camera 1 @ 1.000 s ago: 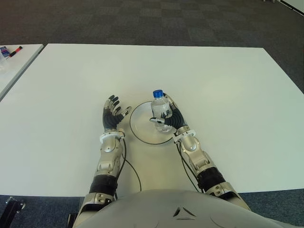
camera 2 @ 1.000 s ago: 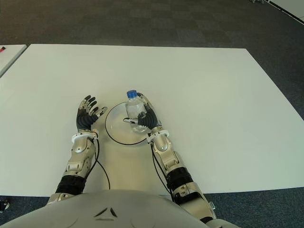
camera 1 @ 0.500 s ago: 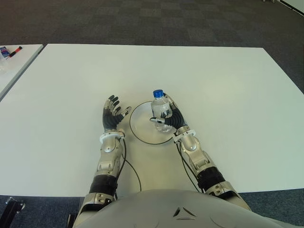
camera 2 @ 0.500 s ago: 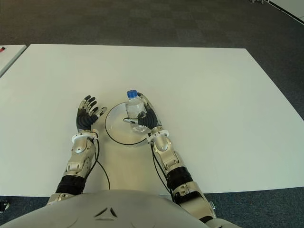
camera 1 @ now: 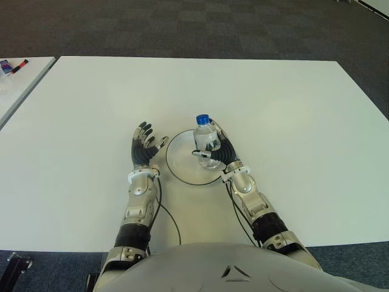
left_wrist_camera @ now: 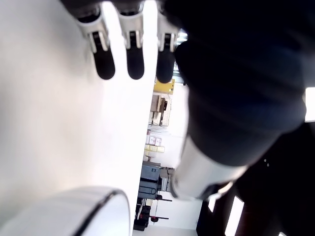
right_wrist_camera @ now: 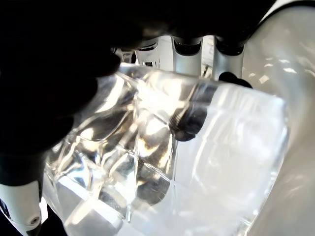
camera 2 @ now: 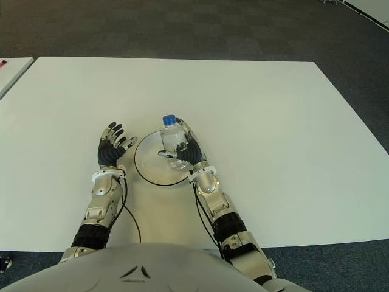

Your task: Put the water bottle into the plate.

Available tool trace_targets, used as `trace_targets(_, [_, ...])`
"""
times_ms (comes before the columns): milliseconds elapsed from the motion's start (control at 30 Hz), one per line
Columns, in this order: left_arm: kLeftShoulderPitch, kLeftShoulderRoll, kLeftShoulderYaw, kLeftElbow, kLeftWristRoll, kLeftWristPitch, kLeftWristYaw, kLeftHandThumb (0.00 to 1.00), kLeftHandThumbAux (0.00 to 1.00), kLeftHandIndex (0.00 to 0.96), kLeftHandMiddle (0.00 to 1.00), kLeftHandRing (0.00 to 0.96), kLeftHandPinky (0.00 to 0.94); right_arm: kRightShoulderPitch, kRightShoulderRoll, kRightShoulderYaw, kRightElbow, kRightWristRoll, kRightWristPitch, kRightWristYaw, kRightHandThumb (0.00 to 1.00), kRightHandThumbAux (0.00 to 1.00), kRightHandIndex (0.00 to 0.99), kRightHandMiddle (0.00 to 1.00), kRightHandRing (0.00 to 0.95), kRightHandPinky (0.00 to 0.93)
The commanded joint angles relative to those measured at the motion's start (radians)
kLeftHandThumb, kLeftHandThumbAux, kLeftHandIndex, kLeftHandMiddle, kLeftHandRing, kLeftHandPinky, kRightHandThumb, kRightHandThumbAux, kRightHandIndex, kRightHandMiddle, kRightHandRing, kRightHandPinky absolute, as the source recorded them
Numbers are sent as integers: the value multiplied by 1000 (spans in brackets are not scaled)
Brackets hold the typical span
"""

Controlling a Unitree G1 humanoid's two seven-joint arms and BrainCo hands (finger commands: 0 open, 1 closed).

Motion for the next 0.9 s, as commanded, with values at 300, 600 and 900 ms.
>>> trace_targets(300, [-7,-52,2,32,0,10,-2,57,998,157,183,160,181,-7,4,-8,84,10,-44,-27,17,667,0,0,0,0])
trace_targets(600, [-9,-48,0,41,8,3,-1,53,998,150,176,158,181,-21,13,-16,120,21,-69,-26,74,622,0,0,0,0])
trace_targets(900, [-12,-50,5,46,-4,1,-4,48,998,151,179,160,184,-35,12,-20,161,25,-105,-25,169,557,0,0,0,0])
